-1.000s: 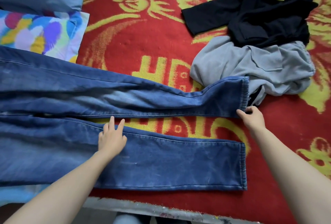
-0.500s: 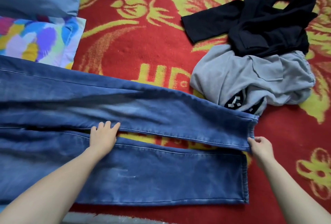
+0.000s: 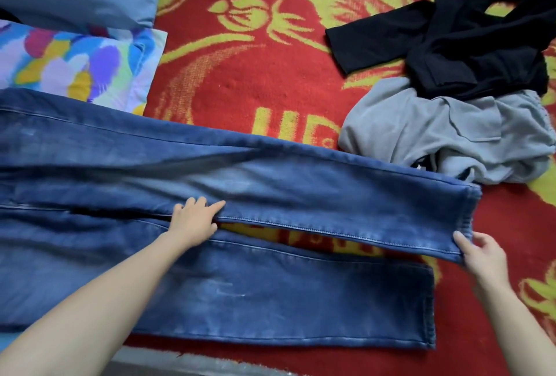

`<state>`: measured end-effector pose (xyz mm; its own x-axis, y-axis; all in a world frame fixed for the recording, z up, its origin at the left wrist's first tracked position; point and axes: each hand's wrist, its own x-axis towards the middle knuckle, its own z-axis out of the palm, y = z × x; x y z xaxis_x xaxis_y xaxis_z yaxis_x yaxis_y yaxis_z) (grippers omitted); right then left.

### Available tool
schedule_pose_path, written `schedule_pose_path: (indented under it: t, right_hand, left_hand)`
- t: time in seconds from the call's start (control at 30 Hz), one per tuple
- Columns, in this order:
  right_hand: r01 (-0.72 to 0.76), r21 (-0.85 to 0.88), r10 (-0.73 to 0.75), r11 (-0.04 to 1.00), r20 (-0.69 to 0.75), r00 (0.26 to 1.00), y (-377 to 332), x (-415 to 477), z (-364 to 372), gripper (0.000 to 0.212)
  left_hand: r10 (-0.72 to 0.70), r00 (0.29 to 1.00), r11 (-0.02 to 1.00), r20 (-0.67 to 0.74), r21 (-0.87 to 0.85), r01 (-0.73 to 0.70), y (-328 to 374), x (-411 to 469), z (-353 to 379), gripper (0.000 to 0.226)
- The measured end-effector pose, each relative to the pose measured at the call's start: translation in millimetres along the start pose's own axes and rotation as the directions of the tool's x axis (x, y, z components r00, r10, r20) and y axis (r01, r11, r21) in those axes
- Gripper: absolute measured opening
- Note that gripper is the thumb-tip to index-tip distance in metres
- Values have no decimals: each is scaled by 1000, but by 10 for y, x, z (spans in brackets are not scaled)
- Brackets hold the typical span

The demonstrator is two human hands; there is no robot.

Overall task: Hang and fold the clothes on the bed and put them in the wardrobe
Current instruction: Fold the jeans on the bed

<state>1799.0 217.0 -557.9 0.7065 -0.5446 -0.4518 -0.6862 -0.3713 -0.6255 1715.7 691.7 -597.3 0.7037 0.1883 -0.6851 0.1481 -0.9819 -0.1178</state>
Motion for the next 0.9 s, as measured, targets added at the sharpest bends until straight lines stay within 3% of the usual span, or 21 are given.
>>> schedule_pose_path:
  t: [0.2,0.33,0.5,0.63,0.8,0.9]
  right_hand:
    - [-184,-342,132,922,-171,976,-64,-116,479,45]
    - [103,-518,-194,849,-124,973,-337,-454,816,66]
    - [205,-535,-322,820,-134,937,-530,-687,1075,77]
    - [424,-633,-497,648,72,865,-637,-938,1373,75]
    - [571,-655,-520,495,303,798,-882,-1431,2001,70]
    - [623,-661,-494,418,411,767,-1048,-1750,2474,66]
  left_hand:
    - [63,996,995,66,-81,-58,-8,-123,96,60]
    - [50,999,984,10,-172,-47,-96,-268,163,61]
    - [-112,977,975,-182,-213,72,-362,-427,92,64]
    - [-210,920,958,-331,-255,128,-834,-542,12,63]
    - [-302,864,929,-403,-327,173,-1638,-489,-108,64]
    - [-272,870,950,-411,-261,174,-2171,-373,-227,64]
